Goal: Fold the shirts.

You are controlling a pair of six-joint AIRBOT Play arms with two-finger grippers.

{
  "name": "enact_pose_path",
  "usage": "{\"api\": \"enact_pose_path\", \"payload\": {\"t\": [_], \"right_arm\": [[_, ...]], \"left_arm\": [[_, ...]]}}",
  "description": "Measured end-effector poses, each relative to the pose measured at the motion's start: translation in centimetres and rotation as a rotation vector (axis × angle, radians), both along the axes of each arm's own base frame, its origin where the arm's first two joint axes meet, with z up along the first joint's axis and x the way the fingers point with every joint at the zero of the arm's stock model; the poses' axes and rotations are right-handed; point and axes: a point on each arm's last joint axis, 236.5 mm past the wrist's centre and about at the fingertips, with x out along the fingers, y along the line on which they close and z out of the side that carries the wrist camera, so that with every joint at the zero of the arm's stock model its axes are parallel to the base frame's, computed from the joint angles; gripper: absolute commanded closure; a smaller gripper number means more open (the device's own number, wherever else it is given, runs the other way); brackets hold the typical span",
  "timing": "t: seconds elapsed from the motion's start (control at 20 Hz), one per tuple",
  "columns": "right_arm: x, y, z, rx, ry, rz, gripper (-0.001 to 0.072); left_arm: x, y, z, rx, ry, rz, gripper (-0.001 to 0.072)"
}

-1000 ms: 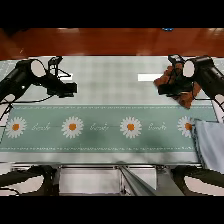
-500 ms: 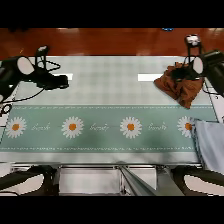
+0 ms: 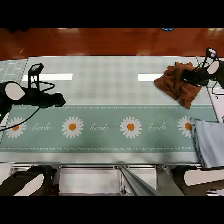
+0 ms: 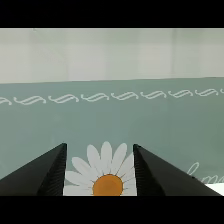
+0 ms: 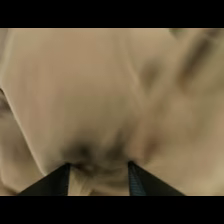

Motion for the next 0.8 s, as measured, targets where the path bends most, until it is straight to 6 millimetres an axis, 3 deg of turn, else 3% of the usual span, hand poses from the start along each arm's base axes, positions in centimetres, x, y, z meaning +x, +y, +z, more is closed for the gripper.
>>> {"api": "enact_pose_path", "payload": {"t": [0.05, 0.15, 0.2, 0.3, 0.4, 0.55, 0.7, 0.8], "right_arm": [[0.6, 0.1, -0.9, 0.015, 0.016, 0.003, 0.033], [1.6, 0.8, -2.5, 0.049, 0.045, 0.015, 0.062], [2.1, 1.2, -3.0, 0.066, 0.055, 0.02, 0.0686], [2.7, 1.9, -3.0, 0.087, 0.061, 0.041, 0.0686], [3.2, 2.5, -1.4, 0.096, 0.041, 0.07, 0.0686], [4.1, 2.7, 5.1, 0.058, -0.061, 0.122, 0.0687], [4.1, 4.1, 15.2, -0.009, -0.235, 0.195, 0.0686], [2.8, 6.4, 22.3, -0.049, -0.35, 0.269, 0.0686]], "left_arm": [[0.0, 0.0, -0.1, -0.006, -0.006, 0.005, 0.0199], [0.5, -0.1, -0.1, -0.014, -0.033, 0.017, 0.02], [0.8, -0.1, 0.0, -0.018, -0.047, 0.025, 0.02], [1.5, 0.0, 0.3, -0.023, -0.08, 0.04, 0.02], [2.0, 0.6, 0.8, -0.024, -0.098, 0.063, 0.0201], [3.5, 2.6, 3.6, -0.033, -0.184, 0.128, 0.0201], [3.9, 3.6, 8.2, -0.066, -0.311, 0.179, 0.0201], [3.3, 3.7, 10.7, -0.08, -0.377, 0.189, 0.0201]]}}
